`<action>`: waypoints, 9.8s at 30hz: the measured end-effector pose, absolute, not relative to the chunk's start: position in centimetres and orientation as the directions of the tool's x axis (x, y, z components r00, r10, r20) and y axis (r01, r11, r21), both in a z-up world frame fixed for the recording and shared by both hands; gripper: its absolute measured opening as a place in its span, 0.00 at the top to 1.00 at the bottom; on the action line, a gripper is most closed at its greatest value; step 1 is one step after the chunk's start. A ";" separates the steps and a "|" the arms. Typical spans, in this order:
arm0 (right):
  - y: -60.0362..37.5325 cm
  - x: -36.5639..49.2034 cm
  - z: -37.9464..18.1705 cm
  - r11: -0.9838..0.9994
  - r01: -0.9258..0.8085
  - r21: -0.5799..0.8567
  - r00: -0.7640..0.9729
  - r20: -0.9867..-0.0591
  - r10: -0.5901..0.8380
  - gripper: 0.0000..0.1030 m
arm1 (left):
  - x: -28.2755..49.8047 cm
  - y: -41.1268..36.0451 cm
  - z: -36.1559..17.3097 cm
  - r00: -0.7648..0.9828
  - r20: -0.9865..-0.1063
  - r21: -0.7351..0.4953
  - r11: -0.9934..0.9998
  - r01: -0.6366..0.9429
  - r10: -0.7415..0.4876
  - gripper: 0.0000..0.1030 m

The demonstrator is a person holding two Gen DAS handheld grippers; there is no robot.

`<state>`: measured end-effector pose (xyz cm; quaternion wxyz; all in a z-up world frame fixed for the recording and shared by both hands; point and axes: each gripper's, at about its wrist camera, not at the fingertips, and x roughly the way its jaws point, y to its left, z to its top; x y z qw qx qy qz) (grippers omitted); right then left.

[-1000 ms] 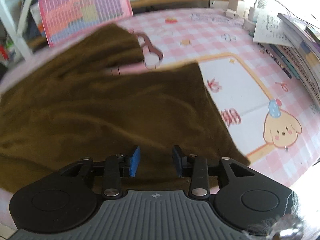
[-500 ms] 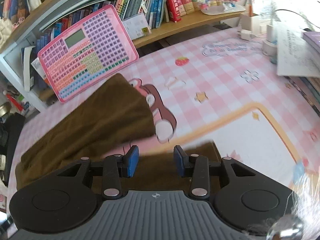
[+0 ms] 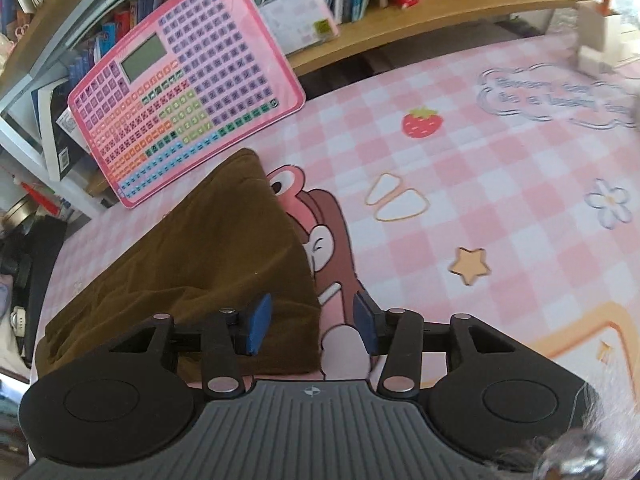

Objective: Fold clothes

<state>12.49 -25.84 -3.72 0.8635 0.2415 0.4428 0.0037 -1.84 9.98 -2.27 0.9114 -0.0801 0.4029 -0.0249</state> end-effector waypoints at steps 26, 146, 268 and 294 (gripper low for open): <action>-10.5 14.8 1.5 0.952 -0.265 0.155 0.714 -0.632 0.302 0.96 | 0.0 13.4 -3.2 0.647 -0.751 -0.163 0.987 0.018 -0.136 0.29; -20.9 -11.7 -3.9 0.955 0.296 -0.020 0.633 -0.745 -0.212 0.64 | -4.4 28.7 -5.2 0.727 -0.674 -0.537 0.763 -0.360 -0.131 0.72; -24.9 23.2 2.8 0.902 -0.412 -0.129 0.653 -0.732 0.193 0.14 | 12.1 17.3 2.0 0.726 -0.688 0.148 0.980 0.134 0.004 0.16; -25.8 34.8 -4.8 0.853 -0.520 0.037 0.455 -0.833 0.314 0.64 | 23.0 18.3 -5.4 0.542 -0.836 0.139 0.922 0.362 -0.087 0.37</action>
